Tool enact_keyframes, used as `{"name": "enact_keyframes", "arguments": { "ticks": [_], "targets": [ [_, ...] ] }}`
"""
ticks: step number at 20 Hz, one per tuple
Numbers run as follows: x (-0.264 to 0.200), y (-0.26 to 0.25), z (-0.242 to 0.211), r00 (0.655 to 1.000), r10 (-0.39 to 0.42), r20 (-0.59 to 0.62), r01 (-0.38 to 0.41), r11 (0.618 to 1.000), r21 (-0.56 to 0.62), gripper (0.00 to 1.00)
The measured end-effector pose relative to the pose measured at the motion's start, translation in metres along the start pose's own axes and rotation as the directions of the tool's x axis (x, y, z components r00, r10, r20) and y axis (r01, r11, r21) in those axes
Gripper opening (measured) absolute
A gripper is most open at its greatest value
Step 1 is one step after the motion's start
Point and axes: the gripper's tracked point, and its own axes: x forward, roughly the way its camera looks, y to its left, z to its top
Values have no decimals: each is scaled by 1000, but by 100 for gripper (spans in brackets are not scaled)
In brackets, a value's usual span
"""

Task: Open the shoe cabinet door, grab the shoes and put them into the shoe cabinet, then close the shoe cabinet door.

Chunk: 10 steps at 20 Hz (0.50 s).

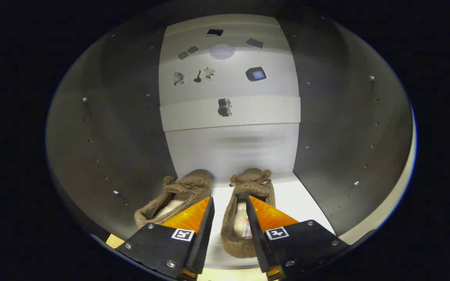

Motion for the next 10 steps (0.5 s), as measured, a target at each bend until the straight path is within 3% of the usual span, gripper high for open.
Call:
{"name": "enact_keyframes", "arguments": {
  "ticks": [5,10],
  "targets": [
    [-65,23,13,998,7,62,-7,1000,4,92],
    [-149,45,15,993,28,117,-28,1000,-4,93]
  ]
}}
